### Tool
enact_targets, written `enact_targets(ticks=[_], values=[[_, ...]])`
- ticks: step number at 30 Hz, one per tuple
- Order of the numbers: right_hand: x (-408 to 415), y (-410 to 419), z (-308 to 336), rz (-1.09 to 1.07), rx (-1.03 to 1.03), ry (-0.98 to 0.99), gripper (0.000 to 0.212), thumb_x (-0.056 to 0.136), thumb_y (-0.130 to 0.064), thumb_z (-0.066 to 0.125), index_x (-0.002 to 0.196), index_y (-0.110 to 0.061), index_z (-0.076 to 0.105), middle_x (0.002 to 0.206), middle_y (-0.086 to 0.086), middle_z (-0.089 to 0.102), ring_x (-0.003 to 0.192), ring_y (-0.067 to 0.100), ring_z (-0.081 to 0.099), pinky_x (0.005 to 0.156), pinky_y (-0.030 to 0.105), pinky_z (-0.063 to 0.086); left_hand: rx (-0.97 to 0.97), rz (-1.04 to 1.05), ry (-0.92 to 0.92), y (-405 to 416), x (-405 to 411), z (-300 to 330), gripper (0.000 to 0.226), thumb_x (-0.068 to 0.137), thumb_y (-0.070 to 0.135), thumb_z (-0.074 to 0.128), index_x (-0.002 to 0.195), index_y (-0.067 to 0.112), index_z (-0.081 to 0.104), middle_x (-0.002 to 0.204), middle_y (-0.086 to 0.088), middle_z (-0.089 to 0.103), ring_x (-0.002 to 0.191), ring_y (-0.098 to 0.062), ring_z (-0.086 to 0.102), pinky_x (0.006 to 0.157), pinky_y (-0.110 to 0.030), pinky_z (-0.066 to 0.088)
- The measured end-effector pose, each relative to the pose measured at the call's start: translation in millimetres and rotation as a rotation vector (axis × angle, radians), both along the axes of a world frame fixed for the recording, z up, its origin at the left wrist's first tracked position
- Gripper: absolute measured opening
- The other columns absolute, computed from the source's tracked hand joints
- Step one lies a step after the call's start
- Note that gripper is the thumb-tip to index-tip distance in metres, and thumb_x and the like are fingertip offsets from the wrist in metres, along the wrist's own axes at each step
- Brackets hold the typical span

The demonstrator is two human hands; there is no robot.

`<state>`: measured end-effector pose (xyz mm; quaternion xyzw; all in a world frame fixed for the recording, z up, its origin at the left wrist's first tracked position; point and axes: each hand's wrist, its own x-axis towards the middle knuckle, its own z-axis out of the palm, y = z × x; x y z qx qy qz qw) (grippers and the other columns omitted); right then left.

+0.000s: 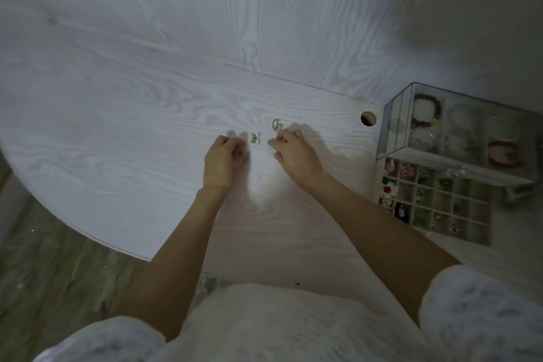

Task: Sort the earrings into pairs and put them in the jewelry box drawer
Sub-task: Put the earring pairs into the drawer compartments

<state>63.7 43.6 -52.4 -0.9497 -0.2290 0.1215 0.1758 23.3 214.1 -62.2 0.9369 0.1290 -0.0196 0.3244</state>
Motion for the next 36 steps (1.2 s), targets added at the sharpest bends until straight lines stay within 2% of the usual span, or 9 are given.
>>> enact_targets(ticks=[4, 8, 13, 18, 21, 23, 28, 32, 36], values=[[-11.9, -8.5, -8.0, -0.007, 0.09, -0.027, 0.021, 0.08, 0.004, 0.058, 0.098, -0.002, 0.068, 0.097, 0.016, 0.062, 0.092, 0.033, 0.053, 0.068, 0.045, 0.053, -0.014, -0.075, -0.011, 0.6, -3.3, 0.5, 0.013, 0.082, 0.013, 0.066, 0.093, 0.012, 0.073, 0.094, -0.006, 0.066, 0.081, -0.019, 0.062, 0.069, -0.015, 0.037], [-30.3, -17.3, -12.1, -0.047, 0.109, -0.038, 0.012, 0.08, 0.004, 0.057, 0.086, -0.002, 0.066, 0.085, 0.015, 0.063, 0.081, 0.032, 0.056, 0.06, 0.043, 0.053, -0.015, -0.16, 0.006, -7.7, -14.8, 1.8, 0.011, 0.082, 0.015, 0.067, 0.091, 0.016, 0.074, 0.09, -0.005, 0.067, 0.078, -0.018, 0.063, 0.067, -0.018, 0.039], [-51.5, -34.0, -7.5, -0.157, 0.186, 0.016, 0.008, 0.085, -0.001, 0.052, 0.086, -0.002, 0.06, 0.091, 0.016, 0.058, 0.081, 0.03, 0.052, 0.067, 0.042, 0.047, 0.022, -0.252, 0.007, -29.4, -26.7, 5.3, 0.011, 0.084, 0.019, 0.066, 0.091, 0.016, 0.074, 0.089, -0.008, 0.069, 0.077, -0.023, 0.064, 0.069, -0.025, 0.046], [-72.5, -55.1, -9.7, -0.199, 0.207, -0.032, 0.011, 0.079, 0.009, 0.055, 0.079, 0.0, 0.061, 0.082, 0.017, 0.059, 0.074, 0.03, 0.053, 0.062, 0.04, 0.048, 0.026, -0.293, -0.001, -45.9, -35.5, 8.6, 0.011, 0.082, 0.015, 0.066, 0.089, 0.013, 0.074, 0.086, -0.012, 0.069, 0.074, -0.029, 0.064, 0.069, -0.034, 0.051], [-80.0, -62.6, -7.7, -0.197, 0.185, -0.047, 0.018, 0.071, 0.017, 0.056, 0.077, 0.0, 0.063, 0.078, 0.018, 0.061, 0.068, 0.031, 0.056, 0.058, 0.036, 0.049, 0.048, -0.277, -0.01, -52.3, -40.8, 9.3, 0.008, 0.08, 0.014, 0.067, 0.084, 0.013, 0.074, 0.083, -0.01, 0.069, 0.07, -0.027, 0.064, 0.062, -0.025, 0.043], [-82.6, -66.8, -5.5, -0.177, 0.174, -0.039, 0.016, 0.071, 0.015, 0.06, 0.077, 0.001, 0.064, 0.078, 0.017, 0.063, 0.068, 0.031, 0.057, 0.06, 0.031, 0.047, 0.037, -0.264, -0.017, -55.3, -43.9, 9.2, 0.007, 0.077, 0.013, 0.069, 0.083, 0.012, 0.074, 0.083, -0.01, 0.069, 0.07, -0.026, 0.064, 0.062, -0.023, 0.041], [-79.6, -73.5, -3.1, -0.211, 0.191, 0.041, 0.006, 0.075, 0.002, 0.067, 0.079, -0.003, 0.067, 0.084, 0.014, 0.064, 0.075, 0.028, 0.059, 0.067, 0.028, 0.044, -0.042, -0.212, -0.011, -56.1, -47.5, 6.5, 0.009, 0.077, 0.008, 0.07, 0.085, 0.01, 0.074, 0.088, -0.008, 0.07, 0.076, -0.023, 0.065, 0.068, -0.031, 0.052], [-79.7, -67.7, -2.0, -0.352, 0.236, 0.123, 0.009, 0.077, 0.0, 0.063, 0.083, -0.005, 0.064, 0.084, 0.012, 0.062, 0.075, 0.023, 0.056, 0.067, 0.028, 0.041, -0.051, -0.201, -0.005, -56.0, -47.2, 7.9, 0.01, 0.078, 0.009, 0.07, 0.087, 0.01, 0.075, 0.091, -0.009, 0.072, 0.08, -0.022, 0.066, 0.07, -0.025, 0.048], [-76.9, -65.4, 0.6, -0.377, 0.2, 0.177, 0.011, 0.077, -0.001, 0.061, 0.085, -0.008, 0.062, 0.086, 0.009, 0.061, 0.076, 0.02, 0.053, 0.068, 0.026, 0.035, -0.026, -0.251, -0.012, -53.4, -47.4, 10.1, 0.012, 0.081, 0.011, 0.068, 0.09, 0.011, 0.074, 0.09, -0.011, 0.072, 0.079, -0.026, 0.066, 0.072, -0.032, 0.051]])
